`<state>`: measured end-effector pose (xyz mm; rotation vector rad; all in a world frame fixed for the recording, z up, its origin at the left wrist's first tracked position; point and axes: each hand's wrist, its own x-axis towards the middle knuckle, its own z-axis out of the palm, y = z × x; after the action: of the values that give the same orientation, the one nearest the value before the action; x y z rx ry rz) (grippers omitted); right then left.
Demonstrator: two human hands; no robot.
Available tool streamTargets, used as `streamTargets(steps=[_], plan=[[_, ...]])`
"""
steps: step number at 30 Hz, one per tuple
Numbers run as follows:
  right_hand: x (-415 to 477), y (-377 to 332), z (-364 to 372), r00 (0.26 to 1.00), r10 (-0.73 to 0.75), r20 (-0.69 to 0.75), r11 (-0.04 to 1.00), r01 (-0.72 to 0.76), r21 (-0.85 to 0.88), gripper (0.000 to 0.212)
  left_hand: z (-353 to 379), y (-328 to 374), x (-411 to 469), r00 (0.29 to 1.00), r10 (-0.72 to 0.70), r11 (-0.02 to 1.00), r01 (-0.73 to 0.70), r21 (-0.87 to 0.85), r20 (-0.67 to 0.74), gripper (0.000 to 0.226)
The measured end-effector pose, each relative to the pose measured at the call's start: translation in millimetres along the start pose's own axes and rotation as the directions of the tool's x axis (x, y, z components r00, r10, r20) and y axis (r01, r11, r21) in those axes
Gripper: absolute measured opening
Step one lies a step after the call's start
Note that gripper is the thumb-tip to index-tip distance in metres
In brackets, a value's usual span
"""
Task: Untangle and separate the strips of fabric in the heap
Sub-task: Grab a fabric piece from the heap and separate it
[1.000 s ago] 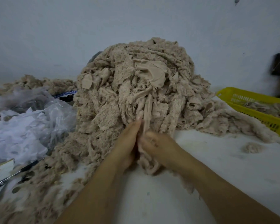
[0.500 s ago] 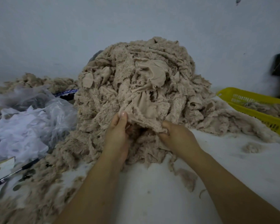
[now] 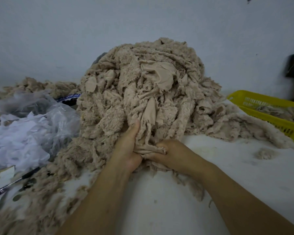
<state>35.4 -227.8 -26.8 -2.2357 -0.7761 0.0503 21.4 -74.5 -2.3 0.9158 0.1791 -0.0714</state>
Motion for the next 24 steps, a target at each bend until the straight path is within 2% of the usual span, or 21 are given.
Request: streamTargets(steps=[2, 4, 6, 9, 12, 15, 17, 20, 23, 24], plan=[[-1, -2, -1, 0.996, 0.085, -0.033, 0.976, -0.077, 0.202, 0.057, -3, -1, 0, 0.996, 0.083, 0.993, -0.084, 0.083, 0.012, 0.038], [0, -4, 1, 0.986, 0.163, -0.041, 0.904, -0.132, 0.407, 0.045, -2, -7, -2, 0.978, 0.205, 0.944, -0.208, 0.256, 0.037, 0.031], [3, -6, 3, 0.978, 0.198, -0.065, 0.845, -0.137, 0.517, 0.039, 4, -18, -7, 0.956, 0.266, 0.846, -0.294, 0.445, 0.127, 0.027], [9, -1, 0, 0.925, 0.328, -0.192, 0.789, -0.156, 0.595, 0.034, 9, -31, -11, 0.927, 0.255, 0.699, -0.374, 0.61, 0.276, 0.02], [12, 6, -7, 0.851, 0.436, -0.294, 0.794, -0.209, 0.571, 0.035, 11, -32, -15, 0.922, 0.238, 0.702, -0.38, 0.602, 0.304, 0.019], [12, 11, -10, 0.815, 0.475, -0.331, 0.712, -0.135, 0.689, 0.037, 12, -28, -12, 0.929, 0.329, 0.82, -0.37, 0.436, 0.17, 0.029], [12, 12, -14, 0.795, 0.503, -0.34, 0.643, -0.081, 0.762, 0.034, 9, -17, -7, 0.924, 0.381, 0.895, -0.368, 0.252, -0.002, 0.035], [12, 16, -24, 0.737, 0.579, -0.348, 0.559, -0.048, 0.828, 0.023, -12, 7, 6, 0.905, 0.318, 0.933, -0.352, -0.076, -0.282, 0.036], [9, 24, -32, 0.642, 0.671, -0.37, 0.534, -0.073, 0.842, 0.021, -28, 16, 10, 0.936, 0.187, 0.932, -0.265, -0.246, -0.3, 0.039], [9, 25, -33, 0.626, 0.671, -0.397, 0.572, -0.095, 0.815, 0.025, -28, 17, 10, 0.947, 0.175, 0.934, -0.246, -0.257, -0.271, 0.043]])
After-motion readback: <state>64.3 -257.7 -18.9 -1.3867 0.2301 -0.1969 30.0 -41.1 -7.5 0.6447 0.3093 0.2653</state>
